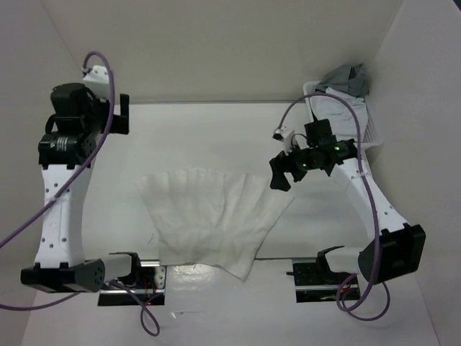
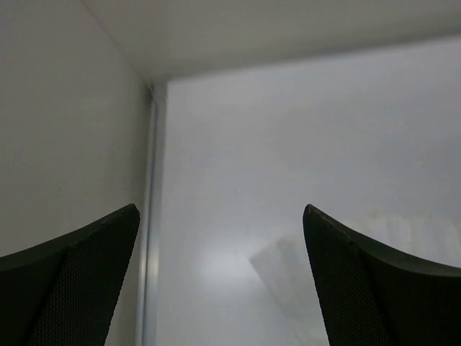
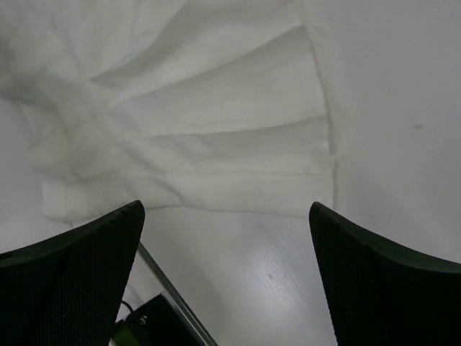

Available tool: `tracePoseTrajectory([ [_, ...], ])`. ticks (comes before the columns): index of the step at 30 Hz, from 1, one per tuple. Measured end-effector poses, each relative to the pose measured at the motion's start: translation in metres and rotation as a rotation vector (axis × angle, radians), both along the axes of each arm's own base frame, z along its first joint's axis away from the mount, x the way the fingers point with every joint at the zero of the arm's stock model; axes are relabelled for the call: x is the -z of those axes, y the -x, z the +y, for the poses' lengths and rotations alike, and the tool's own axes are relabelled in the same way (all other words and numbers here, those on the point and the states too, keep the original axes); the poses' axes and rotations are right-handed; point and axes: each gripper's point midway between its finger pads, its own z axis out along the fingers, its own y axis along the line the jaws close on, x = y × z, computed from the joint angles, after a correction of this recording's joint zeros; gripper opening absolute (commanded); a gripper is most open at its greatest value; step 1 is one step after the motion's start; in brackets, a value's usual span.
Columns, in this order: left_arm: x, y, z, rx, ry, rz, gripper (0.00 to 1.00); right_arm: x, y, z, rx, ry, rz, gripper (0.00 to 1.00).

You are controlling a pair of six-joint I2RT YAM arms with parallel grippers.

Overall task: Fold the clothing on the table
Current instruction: Move the skirt to the center of the board

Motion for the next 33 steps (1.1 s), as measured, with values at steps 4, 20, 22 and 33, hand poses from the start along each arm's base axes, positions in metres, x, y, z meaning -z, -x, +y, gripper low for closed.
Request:
tracePoseTrajectory([
  [4, 0.121, 0.015, -0.003, 0.034, 0.059, 0.4, 1.0, 0.009, 0.014, 0.047, -0.231, 0.016, 0.078, 0.99],
  [20, 0.113, 0.122, 0.005, -0.01, 0.18, 0.263, 1.0, 0.147, 0.127, 0.139, -0.825, 0.271, 0.592, 0.99],
  [22, 0.117, 0.119, 0.003, 0.008, 0.195, 0.277, 1.0, 0.153, 0.13, 0.138, -0.839, 0.284, 0.608, 0.99],
  [33, 0.145, 0.104, -0.002, 0.039, 0.272, 0.368, 1.0, 0.159, 0.111, 0.138, -0.733, 0.316, 0.631, 0.99],
])
